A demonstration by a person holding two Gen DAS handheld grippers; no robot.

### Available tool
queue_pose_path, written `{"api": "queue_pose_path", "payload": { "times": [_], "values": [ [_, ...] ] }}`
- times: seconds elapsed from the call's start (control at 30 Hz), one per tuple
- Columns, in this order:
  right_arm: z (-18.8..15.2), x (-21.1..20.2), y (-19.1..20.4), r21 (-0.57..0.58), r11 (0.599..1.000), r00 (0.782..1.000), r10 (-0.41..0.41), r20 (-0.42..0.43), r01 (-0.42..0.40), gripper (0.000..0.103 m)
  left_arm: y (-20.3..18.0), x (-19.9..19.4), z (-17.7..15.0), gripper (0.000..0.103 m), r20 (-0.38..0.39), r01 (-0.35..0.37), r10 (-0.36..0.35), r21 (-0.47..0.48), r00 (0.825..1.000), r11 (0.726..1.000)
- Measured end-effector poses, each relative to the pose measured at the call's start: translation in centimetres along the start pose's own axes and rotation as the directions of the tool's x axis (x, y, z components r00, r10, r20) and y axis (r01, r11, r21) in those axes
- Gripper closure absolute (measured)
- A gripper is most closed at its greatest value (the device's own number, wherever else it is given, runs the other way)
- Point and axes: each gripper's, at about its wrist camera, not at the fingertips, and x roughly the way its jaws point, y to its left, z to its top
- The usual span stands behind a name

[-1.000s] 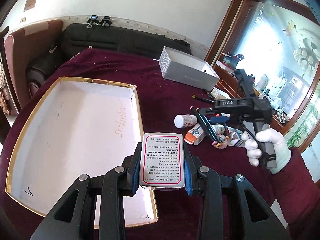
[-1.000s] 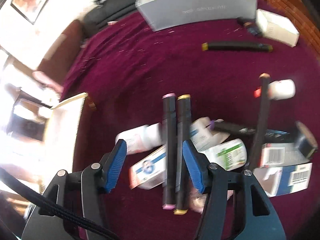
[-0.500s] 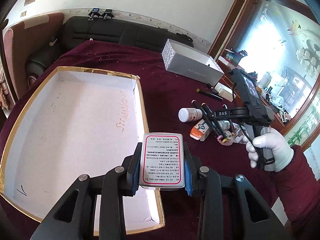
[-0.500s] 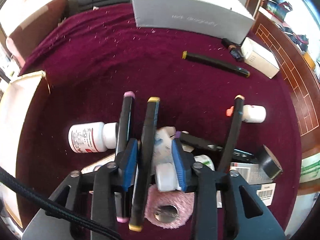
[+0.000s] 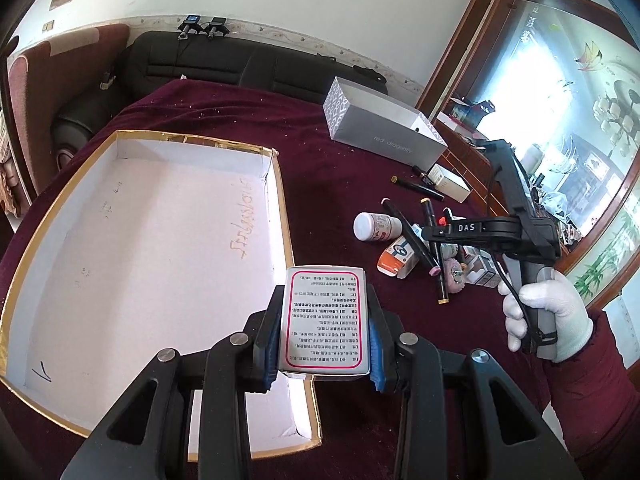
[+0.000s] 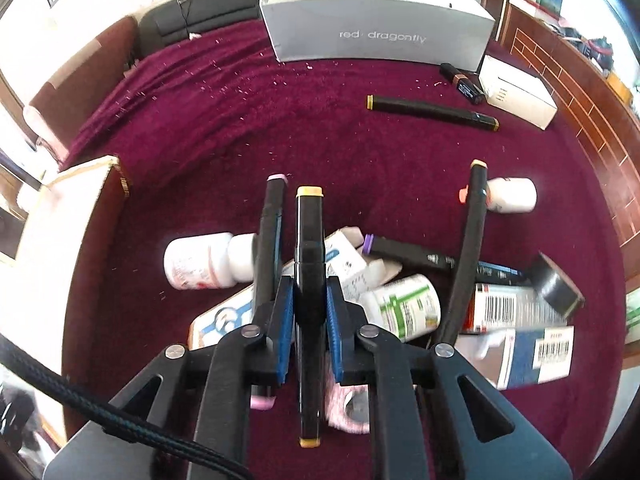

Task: Organize objects
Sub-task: 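Carry the card toward the gold-rimmed tray while the right gripper grasps a yellow-capped marker, then lower the card into the tray with the left gripper while the right gripper places the marker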

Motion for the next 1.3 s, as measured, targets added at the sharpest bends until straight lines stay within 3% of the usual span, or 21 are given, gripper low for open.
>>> {"api": "queue_pose_path", "payload": {
  "times": [0.2, 0.43, 0.6, 0.73, 0.87, 1.0, 1.13, 1.3],
  "values": [
    [-0.8, -3.5, -0.3, 0.014, 0.999, 0.997, 0.041, 0.066, -0.042, 0.09, -0.7, -1.8, 0.0, 0.073, 0.041, 0.0, 0.0, 0.013, 0.999, 1.0],
    [-1.7, -9.0, 2.3, -0.049, 0.991, 0.976, 0.134, 0.17, -0.127, 0.09, -0.7, -5.0, 1.1, 0.073, 0.139, -0.027, 0.022, 0.031, 0.99, 0.999],
    [-1.7, -12.4, 6.1, -0.146, 0.97, 0.953, 0.223, 0.204, -0.196, 0.09, -0.1, -7.3, 2.5, 0.073, 0.207, -0.095, 0.082, 0.053, 0.975, 0.994],
    [-1.6, -13.3, 9.3, -0.207, 0.939, 0.936, 0.31, 0.167, -0.274, 0.09, 0.8, -8.2, 4.1, 0.073, 0.237, -0.162, 0.141, 0.072, 0.961, 0.984],
    [-1.5, -12.3, 12.7, -0.246, 0.896, 0.914, 0.397, 0.077, -0.369, 0.09, 1.9, -7.7, 6.1, 0.073, 0.252, -0.237, 0.205, 0.104, 0.946, 0.966],
    [-1.4, -9.3, 15.8, -0.256, 0.88, 0.91, 0.414, 0.001, -0.4, 0.09, 3.4, -5.5, 7.7, 0.073, 0.237, -0.271, 0.24, 0.106, 0.941, 0.957],
    [-0.8, -4.5, 17.6, -0.22, 0.885, 0.911, 0.406, -0.071, -0.411, 0.09, 6.1, -1.3, 9.2, 0.073, 0.155, -0.278, 0.264, 0.07, 0.952, 0.958],
    [1.3, 1.0, 18.9, -0.189, 0.91, 0.928, 0.35, -0.126, -0.369, 0.09, 9.3, 3.8, 10.3, 0.073, 0.062, -0.313, 0.311, 0.02, 0.948, 0.95]
  ]
}}
